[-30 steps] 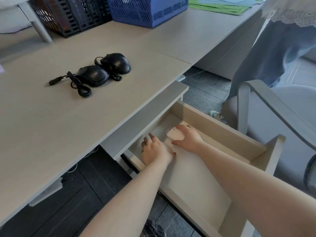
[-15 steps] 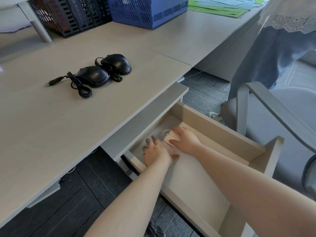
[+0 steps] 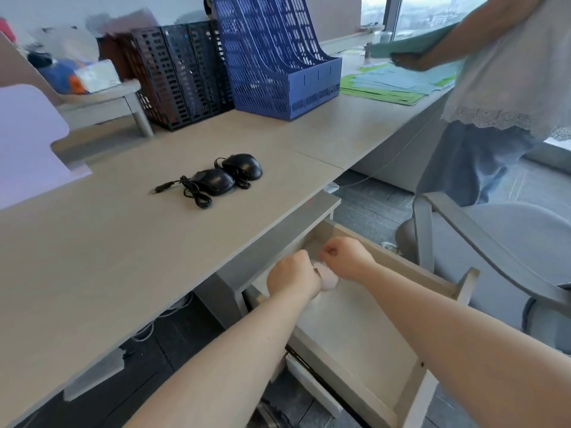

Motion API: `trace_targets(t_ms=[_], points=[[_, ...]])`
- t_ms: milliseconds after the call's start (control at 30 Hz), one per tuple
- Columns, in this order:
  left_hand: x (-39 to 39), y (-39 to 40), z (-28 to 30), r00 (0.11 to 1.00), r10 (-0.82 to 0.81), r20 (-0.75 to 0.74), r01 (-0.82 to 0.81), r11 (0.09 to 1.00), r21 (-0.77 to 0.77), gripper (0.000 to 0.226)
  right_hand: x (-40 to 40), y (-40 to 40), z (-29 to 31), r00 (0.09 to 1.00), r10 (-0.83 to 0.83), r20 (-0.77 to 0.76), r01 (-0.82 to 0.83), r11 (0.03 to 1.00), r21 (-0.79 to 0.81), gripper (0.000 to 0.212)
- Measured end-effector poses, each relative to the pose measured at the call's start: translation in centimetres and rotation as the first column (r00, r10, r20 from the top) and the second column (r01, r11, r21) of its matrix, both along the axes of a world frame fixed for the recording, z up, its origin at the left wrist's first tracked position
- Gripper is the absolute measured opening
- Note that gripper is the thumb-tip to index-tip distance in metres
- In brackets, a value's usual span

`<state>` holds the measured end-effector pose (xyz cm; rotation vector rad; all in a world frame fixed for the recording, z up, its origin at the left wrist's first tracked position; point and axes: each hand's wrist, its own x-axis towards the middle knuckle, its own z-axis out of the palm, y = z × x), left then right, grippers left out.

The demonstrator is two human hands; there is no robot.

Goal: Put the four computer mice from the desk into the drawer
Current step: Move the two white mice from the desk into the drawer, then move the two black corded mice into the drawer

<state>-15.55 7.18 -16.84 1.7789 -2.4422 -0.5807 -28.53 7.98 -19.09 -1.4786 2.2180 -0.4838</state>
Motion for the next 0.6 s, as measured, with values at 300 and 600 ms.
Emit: trace_targets(t_ms=[300,600], points=[[5.2,-3.4,6.5,0.963,-0.009,-0.270,-0.094,0.926,-0.367,0.035,3.9,-2.4,6.7,0.995,-0.082,0.063,0.100,0.911,-0.400,0.029],[10.4,-13.2,3.8,0.950,0.168,-0.262,-0.256,0.902,-0.349,0.084,6.9,-12.3,7.5,0.996,-0.009,0.085,0.041,0.923,-0.383,0.057]])
